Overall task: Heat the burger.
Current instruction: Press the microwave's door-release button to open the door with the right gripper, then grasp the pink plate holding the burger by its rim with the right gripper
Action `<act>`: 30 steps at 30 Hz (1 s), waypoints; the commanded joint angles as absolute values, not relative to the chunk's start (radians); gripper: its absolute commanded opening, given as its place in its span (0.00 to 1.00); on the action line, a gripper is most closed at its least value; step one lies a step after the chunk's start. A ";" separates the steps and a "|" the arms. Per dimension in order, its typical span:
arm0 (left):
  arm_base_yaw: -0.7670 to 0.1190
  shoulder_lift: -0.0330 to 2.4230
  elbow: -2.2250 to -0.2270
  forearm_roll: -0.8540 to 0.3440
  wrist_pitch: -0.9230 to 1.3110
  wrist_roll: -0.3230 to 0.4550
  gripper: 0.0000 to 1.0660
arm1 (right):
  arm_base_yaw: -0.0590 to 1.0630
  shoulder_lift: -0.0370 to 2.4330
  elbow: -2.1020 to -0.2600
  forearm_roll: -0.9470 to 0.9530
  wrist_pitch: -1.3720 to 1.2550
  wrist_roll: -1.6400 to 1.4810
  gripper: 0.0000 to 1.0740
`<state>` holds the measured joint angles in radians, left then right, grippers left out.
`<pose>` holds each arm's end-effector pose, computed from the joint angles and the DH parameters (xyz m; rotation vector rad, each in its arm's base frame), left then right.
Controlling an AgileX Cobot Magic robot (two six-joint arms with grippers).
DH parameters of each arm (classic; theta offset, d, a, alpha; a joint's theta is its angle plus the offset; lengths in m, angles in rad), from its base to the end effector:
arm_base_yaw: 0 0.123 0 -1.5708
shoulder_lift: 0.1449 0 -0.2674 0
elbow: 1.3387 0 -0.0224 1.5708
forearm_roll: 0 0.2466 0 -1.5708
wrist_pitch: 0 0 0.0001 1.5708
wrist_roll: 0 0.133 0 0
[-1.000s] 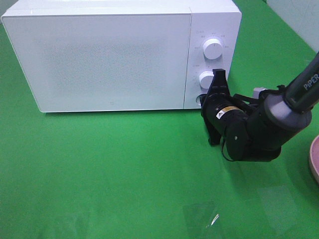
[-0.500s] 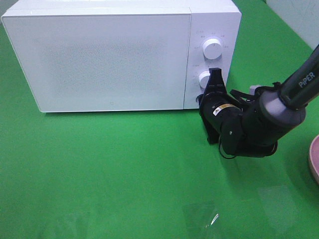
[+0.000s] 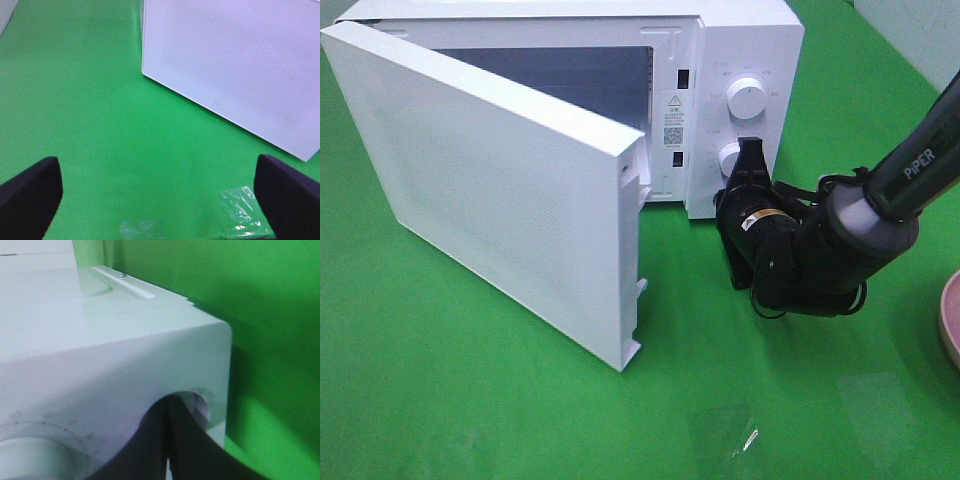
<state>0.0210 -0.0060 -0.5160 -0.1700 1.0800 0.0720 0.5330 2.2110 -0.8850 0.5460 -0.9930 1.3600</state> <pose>0.0425 -0.0190 0.2605 0.0639 2.0320 -0.1447 0.3776 0.1556 0.0486 1.3518 1.4877 1.0778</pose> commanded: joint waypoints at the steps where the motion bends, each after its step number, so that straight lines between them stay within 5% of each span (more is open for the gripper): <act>1: 0.022 -0.010 -0.515 -0.176 1.065 0.075 0.92 | 0.490 2.207 -0.974 0.506 -1.432 1.350 0.00; 30: 0.022 -0.010 -0.515 -0.176 1.065 0.075 0.92 | 0.551 2.075 -0.768 0.357 -0.999 1.406 0.00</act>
<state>0.0210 -0.0060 -0.5160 -0.1700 1.0800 0.0720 0.5520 2.0900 -0.7710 0.3700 -1.0030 1.4040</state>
